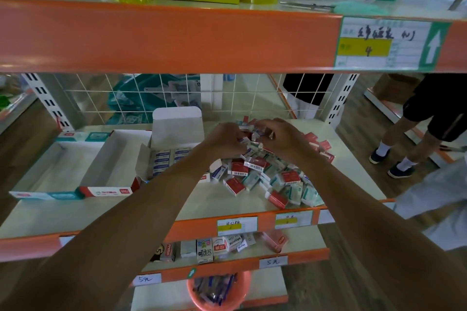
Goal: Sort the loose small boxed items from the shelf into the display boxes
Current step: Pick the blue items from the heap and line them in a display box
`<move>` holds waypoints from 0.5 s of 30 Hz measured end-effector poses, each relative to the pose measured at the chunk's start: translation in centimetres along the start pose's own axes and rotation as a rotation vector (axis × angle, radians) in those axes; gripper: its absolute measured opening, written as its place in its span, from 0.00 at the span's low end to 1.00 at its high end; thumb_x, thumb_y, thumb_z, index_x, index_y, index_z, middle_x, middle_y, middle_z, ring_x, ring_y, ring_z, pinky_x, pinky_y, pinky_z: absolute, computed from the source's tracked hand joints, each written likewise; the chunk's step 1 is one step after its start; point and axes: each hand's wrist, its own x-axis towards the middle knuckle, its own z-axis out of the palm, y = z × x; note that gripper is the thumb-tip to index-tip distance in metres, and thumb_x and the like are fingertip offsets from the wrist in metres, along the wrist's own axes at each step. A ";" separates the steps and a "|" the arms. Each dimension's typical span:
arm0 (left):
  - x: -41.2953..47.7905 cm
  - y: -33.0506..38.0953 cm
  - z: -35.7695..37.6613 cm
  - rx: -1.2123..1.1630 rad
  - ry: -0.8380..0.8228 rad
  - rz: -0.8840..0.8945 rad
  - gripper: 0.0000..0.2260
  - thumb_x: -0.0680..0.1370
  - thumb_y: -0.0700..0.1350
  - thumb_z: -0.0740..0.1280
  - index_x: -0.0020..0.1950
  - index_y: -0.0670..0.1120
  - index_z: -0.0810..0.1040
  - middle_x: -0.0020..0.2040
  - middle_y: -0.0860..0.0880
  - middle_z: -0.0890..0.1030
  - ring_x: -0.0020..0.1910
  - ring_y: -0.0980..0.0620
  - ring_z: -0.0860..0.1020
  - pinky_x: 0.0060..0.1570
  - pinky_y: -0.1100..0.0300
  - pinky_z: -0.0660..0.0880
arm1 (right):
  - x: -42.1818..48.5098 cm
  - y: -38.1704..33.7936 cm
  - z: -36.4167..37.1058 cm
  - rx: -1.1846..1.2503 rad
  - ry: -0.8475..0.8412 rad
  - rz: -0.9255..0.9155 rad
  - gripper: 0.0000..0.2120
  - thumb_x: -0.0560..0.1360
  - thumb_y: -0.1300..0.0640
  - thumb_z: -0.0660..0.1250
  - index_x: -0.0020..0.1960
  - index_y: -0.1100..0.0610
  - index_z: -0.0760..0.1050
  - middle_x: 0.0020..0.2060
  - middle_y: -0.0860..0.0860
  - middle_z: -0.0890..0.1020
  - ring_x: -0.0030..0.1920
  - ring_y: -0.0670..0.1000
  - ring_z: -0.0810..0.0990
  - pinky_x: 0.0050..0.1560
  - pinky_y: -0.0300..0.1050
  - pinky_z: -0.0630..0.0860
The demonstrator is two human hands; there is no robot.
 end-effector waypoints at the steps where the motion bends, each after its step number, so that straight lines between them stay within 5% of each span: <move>1: -0.2 -0.2 -0.2 -0.020 0.002 -0.007 0.06 0.72 0.40 0.69 0.39 0.38 0.79 0.36 0.42 0.77 0.34 0.49 0.74 0.35 0.59 0.71 | -0.1 -0.3 0.0 0.035 -0.015 0.007 0.18 0.76 0.58 0.67 0.66 0.52 0.75 0.48 0.50 0.77 0.45 0.48 0.76 0.42 0.37 0.69; 4: -1.2 -0.7 -0.8 -0.086 0.052 -0.039 0.07 0.72 0.40 0.69 0.39 0.36 0.79 0.33 0.43 0.76 0.31 0.50 0.72 0.31 0.61 0.68 | -0.3 -1.0 0.1 0.124 -0.036 0.026 0.15 0.77 0.55 0.66 0.64 0.51 0.76 0.51 0.49 0.80 0.48 0.48 0.78 0.47 0.42 0.74; 10: -3.1 -1.3 -3.0 -0.290 0.204 -0.023 0.14 0.72 0.41 0.72 0.56 0.46 0.76 0.44 0.48 0.79 0.40 0.51 0.78 0.43 0.57 0.78 | -0.3 -3.3 1.0 0.283 -0.020 0.123 0.08 0.77 0.56 0.68 0.56 0.53 0.74 0.36 0.43 0.78 0.34 0.45 0.76 0.35 0.39 0.71; 15: -5.1 -2.0 -4.6 -0.539 0.161 -0.114 0.09 0.73 0.38 0.71 0.52 0.43 0.76 0.39 0.44 0.80 0.32 0.50 0.79 0.35 0.59 0.81 | 0.0 -5.8 1.8 0.377 -0.006 0.162 0.07 0.74 0.56 0.71 0.45 0.49 0.72 0.40 0.48 0.80 0.42 0.52 0.82 0.42 0.44 0.78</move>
